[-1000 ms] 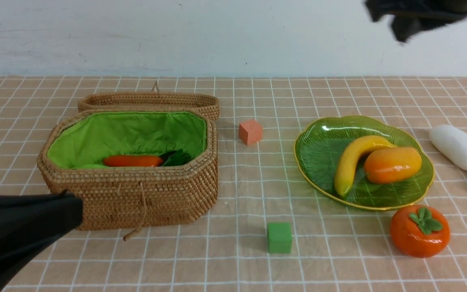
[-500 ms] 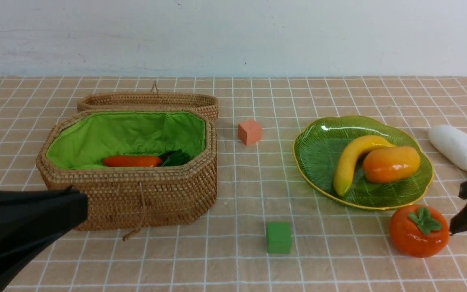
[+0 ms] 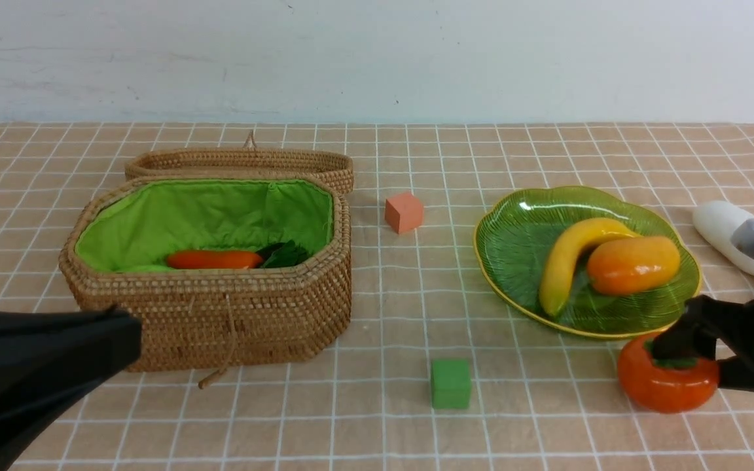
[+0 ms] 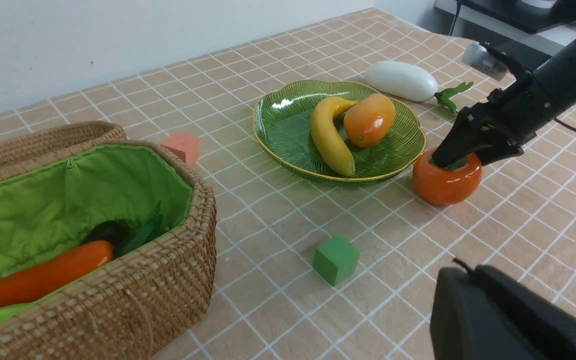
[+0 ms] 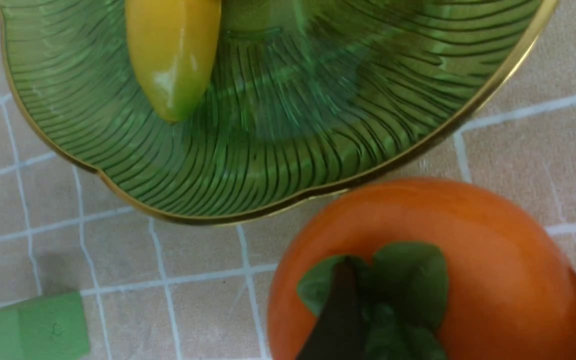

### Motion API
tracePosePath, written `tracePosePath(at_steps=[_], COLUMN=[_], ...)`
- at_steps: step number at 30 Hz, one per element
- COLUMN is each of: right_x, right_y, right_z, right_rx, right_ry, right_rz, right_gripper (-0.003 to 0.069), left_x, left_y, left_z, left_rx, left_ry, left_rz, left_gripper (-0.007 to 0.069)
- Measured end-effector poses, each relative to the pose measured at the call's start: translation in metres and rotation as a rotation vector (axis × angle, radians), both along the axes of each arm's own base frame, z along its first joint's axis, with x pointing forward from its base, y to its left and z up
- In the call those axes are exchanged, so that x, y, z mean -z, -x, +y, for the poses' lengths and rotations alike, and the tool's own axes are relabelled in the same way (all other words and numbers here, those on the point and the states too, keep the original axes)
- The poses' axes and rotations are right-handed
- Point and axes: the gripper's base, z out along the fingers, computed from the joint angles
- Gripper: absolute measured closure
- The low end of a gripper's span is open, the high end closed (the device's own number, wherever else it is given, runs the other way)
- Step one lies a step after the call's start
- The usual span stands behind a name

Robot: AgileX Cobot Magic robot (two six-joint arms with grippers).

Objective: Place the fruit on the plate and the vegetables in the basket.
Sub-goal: Grab a tomato with your right arm and place it on the plate on the right.

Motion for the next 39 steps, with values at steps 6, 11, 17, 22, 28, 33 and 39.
tracePosePath(at_steps=[6, 11, 17, 22, 28, 33, 39], right_x=[-0.001, -0.002, -0.002, -0.001, 0.001, 0.008, 0.007], right_y=[0.002, 0.005, 0.006, 0.006, 0.005, 0.003, 0.001], right_z=[0.004, 0.007, 0.011, 0.028, 0.042, 0.055, 0.057], right_rx=[-0.041, -0.07, -0.09, -0.161, -0.213, -0.245, -0.248], right_ry=[-0.039, -0.064, -0.071, -0.043, 0.004, -0.01, -0.016], right_rz=[0.027, 0.05, 0.059, 0.056, 0.043, 0.064, 0.063], right_gripper=[0.0069, 0.0069, 0.0067, 0.0057, 0.0055, 0.0069, 0.015], left_x=[0.001, 0.001, 0.001, 0.001, 0.001, 0.001, 0.001], left_y=[0.0, 0.0, 0.0, 0.001, 0.001, 0.001, 0.001], left_z=[0.0, 0.0, 0.0, 0.0, -0.001, -0.001, -0.001], left_rx=[0.001, 0.002, 0.002, 0.002, 0.005, 0.007, 0.007], left_ry=[0.001, 0.003, 0.005, 0.005, 0.012, 0.018, 0.018], left_rz=[0.01, 0.013, 0.015, 0.016, 0.023, 0.03, 0.03], left_gripper=[0.0634, 0.0634, 0.0633, 0.0631, 0.0631, 0.0631, 0.0627])
